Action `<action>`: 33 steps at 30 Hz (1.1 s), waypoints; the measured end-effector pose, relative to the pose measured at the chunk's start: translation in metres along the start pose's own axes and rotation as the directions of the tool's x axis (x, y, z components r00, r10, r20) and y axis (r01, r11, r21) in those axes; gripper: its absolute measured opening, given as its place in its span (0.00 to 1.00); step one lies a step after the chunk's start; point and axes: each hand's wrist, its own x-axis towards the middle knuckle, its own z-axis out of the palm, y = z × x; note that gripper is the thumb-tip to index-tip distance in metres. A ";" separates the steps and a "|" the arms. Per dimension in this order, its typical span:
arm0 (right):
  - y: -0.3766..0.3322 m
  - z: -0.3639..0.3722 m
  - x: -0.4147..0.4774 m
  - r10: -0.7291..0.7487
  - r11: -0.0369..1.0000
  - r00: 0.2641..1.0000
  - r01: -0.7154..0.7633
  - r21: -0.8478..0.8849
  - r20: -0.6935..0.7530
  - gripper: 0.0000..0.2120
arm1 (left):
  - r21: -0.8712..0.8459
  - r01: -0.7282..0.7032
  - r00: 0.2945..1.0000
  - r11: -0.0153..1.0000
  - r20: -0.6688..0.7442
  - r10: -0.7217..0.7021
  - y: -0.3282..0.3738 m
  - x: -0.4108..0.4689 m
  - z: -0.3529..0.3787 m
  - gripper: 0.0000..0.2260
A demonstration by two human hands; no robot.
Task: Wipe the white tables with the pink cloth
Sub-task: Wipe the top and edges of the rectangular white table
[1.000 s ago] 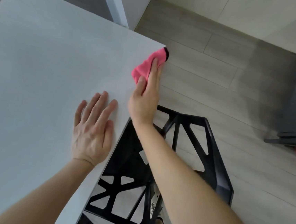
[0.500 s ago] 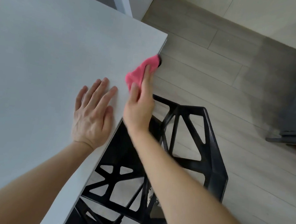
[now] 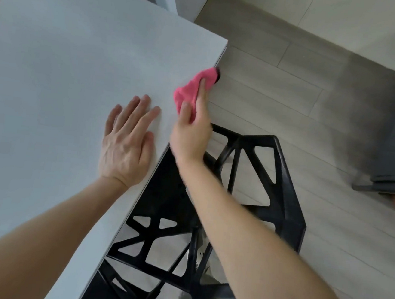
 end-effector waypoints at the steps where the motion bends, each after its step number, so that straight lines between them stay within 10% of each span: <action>1: 0.011 -0.002 -0.031 -0.001 1.000 0.999 0.001 -0.009 0.046 0.27 | -0.003 0.001 1.000 1.000 0.002 -0.001 0.000 0.000 0.000 0.24; 12: -0.007 0.004 0.035 0.030 0.996 0.999 -0.027 -0.089 0.039 0.31 | -0.075 -0.025 0.999 0.997 0.025 0.027 -0.013 -0.013 -0.001 0.21; 20: 0.041 -0.008 -0.209 -0.088 0.994 0.958 0.103 -0.041 0.272 0.30 | 0.027 -0.067 0.998 0.997 0.022 0.067 -0.047 -0.160 -0.052 0.19; 27: 0.012 0.009 -0.039 -0.029 0.988 0.999 0.027 -0.150 -0.015 0.31 | 0.035 0.002 1.000 0.999 -0.011 -0.002 -0.045 -0.205 -0.045 0.23; 33: 0.047 0.031 -0.221 -0.058 0.997 0.998 0.059 -0.044 0.018 0.29 | 0.050 0.004 1.000 0.999 -0.006 -0.004 -0.045 -0.203 -0.047 0.23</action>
